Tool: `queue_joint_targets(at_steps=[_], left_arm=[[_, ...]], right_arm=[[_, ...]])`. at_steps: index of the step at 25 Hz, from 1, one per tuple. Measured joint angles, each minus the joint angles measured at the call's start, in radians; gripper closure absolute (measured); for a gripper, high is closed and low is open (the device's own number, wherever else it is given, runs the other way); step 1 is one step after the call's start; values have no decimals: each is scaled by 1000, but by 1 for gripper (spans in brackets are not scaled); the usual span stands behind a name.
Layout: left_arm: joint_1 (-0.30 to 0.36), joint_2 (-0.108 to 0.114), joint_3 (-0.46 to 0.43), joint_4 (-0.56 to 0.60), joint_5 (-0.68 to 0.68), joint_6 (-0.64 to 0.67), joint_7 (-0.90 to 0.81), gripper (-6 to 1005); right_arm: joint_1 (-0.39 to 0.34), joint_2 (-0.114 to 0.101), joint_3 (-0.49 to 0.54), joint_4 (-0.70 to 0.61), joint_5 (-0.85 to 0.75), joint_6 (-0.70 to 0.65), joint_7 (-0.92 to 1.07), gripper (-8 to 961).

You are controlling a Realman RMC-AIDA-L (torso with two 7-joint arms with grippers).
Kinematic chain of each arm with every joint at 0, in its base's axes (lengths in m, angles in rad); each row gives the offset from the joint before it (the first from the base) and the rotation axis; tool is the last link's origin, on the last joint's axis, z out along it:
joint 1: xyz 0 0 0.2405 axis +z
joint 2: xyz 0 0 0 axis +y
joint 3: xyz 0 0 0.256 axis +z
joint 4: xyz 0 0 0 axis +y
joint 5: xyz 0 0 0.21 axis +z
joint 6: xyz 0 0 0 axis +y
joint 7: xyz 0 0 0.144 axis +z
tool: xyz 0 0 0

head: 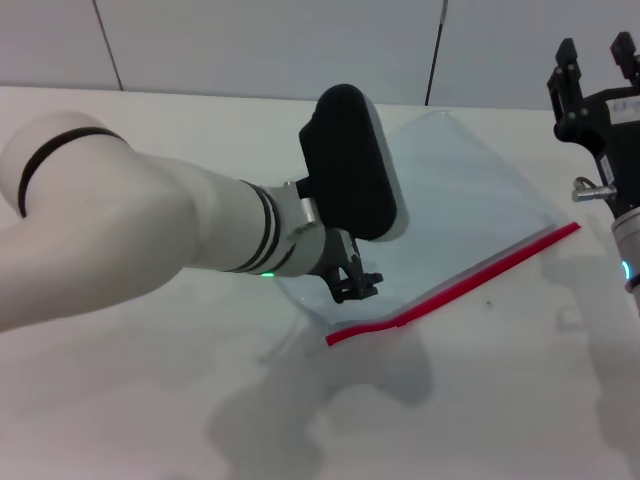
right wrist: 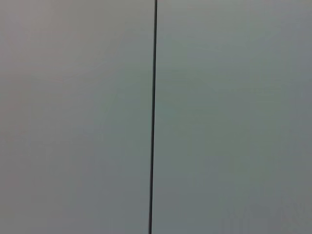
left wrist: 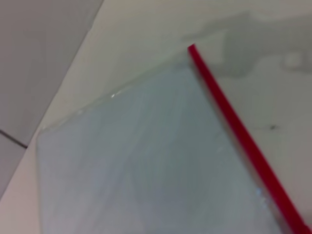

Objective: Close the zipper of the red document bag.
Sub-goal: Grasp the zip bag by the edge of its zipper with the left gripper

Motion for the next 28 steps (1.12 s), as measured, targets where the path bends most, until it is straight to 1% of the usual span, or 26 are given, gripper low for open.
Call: queue_joint_targets(at_steps=[2, 3, 8, 11, 18, 22, 28], left_arm=[[8, 0, 1, 49, 8, 46, -1, 376], [8, 0, 1, 49, 8, 46, -1, 376], [15, 1, -4, 125, 16, 139, -4, 375], [14, 0, 4, 150, 51, 192, -21, 375], [3, -2, 24, 180, 69, 291, -30, 374], [-6, -2, 54, 201, 72, 315, -38, 373], [-24, -3, 63, 202, 69, 355, -49, 372]], right_arm=[[0, 0, 1, 0, 1, 0, 0, 411], [1, 0, 1, 0, 1, 0, 0, 411], [4, 0, 6, 0, 1, 0, 0, 411], [6, 0, 9, 0, 1, 0, 0, 411], [13, 0, 9, 0, 1, 0, 0, 411], [15, 0, 9, 0, 1, 0, 0, 411], [20, 0, 9, -1, 1, 0, -3, 412]])
